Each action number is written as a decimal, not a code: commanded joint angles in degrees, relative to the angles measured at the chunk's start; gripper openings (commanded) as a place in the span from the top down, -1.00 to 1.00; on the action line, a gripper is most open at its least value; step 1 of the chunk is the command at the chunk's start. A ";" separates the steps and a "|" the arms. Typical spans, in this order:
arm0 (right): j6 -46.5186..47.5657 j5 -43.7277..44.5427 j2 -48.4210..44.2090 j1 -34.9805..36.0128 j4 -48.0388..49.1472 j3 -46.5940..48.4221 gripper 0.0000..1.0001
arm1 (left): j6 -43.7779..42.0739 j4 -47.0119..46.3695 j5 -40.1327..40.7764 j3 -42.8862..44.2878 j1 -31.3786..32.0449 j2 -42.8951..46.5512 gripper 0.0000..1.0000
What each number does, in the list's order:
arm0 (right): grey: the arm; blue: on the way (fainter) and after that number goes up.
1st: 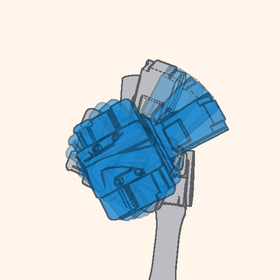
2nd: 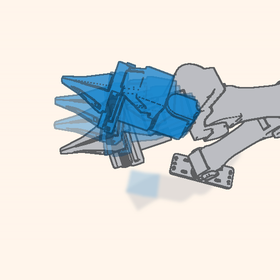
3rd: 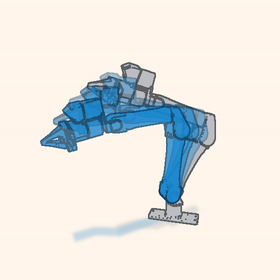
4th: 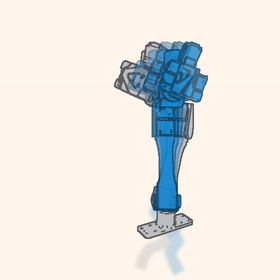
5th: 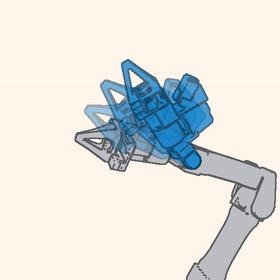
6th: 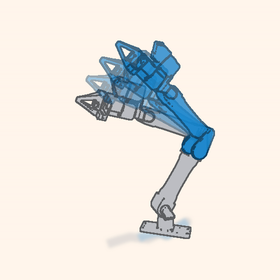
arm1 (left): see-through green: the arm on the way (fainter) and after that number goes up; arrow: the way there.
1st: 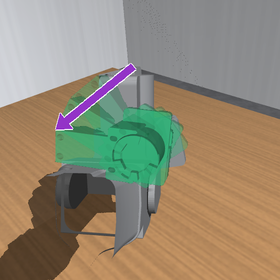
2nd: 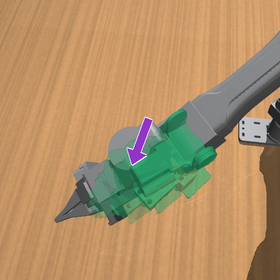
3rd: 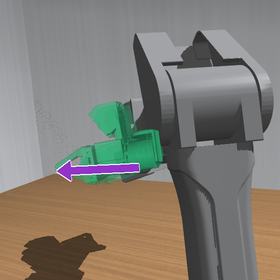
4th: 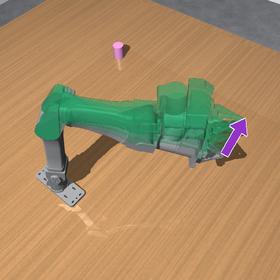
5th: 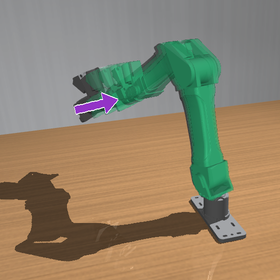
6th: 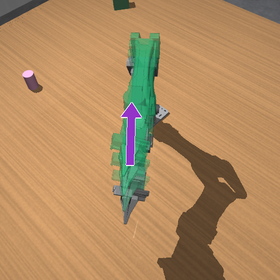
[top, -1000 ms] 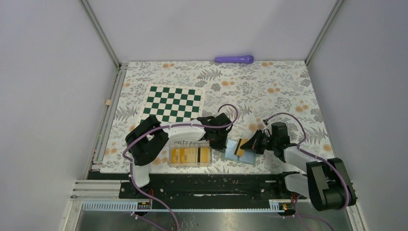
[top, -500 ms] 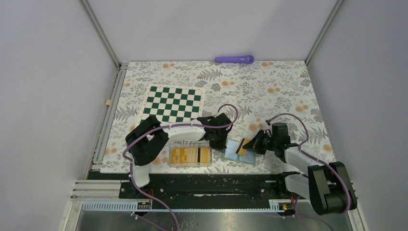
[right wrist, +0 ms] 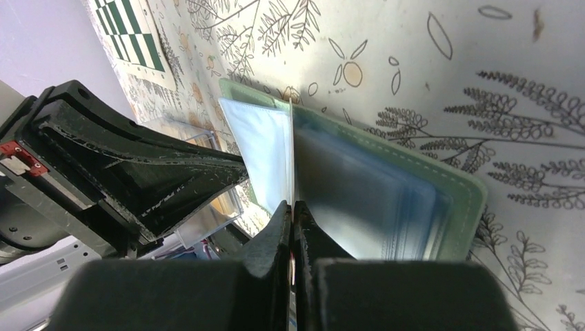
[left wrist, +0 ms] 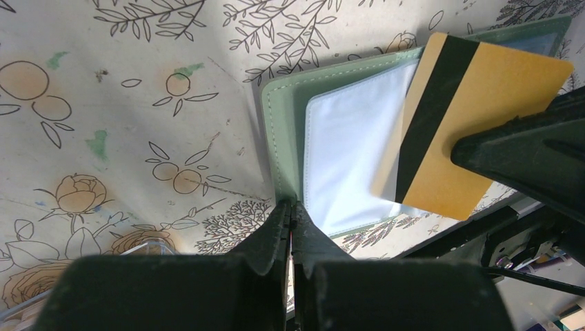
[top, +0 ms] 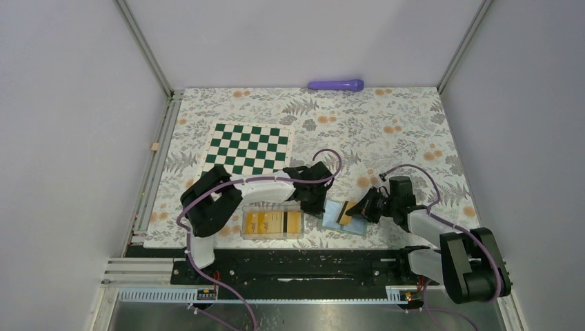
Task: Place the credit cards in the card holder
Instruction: Insert the credit card into the card holder, then close the card holder at the center of the board.
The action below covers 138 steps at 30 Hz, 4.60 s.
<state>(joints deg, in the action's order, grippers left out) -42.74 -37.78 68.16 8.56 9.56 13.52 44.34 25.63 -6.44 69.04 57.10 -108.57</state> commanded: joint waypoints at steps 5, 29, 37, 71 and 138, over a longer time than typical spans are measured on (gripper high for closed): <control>0.75 -1.60 -1.14 0.35 -7.60 -1.50 1.00 | -1.45 3.08 0.77 -0.30 0.20 -3.12 1.00; 8.15 -0.73 13.48 4.69 -12.07 9.33 0.61 | -2.24 3.72 0.31 -0.06 0.20 -3.58 1.00; 12.27 4.98 10.15 6.58 -22.29 13.36 0.24 | -2.41 3.73 0.14 0.07 0.20 -3.72 1.00; 13.32 9.59 5.09 17.24 -29.08 18.20 -0.56 | -1.09 7.65 5.38 0.92 -2.05 6.00 0.02; 19.41 34.30 14.53 32.15 -49.05 39.83 -0.37 | -13.24 27.72 -8.38 12.34 -6.17 2.41 1.00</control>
<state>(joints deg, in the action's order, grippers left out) -23.24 -6.50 77.76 37.76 -40.14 49.56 32.86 50.48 -15.92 79.11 51.18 -106.06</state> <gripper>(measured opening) 0.706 0.024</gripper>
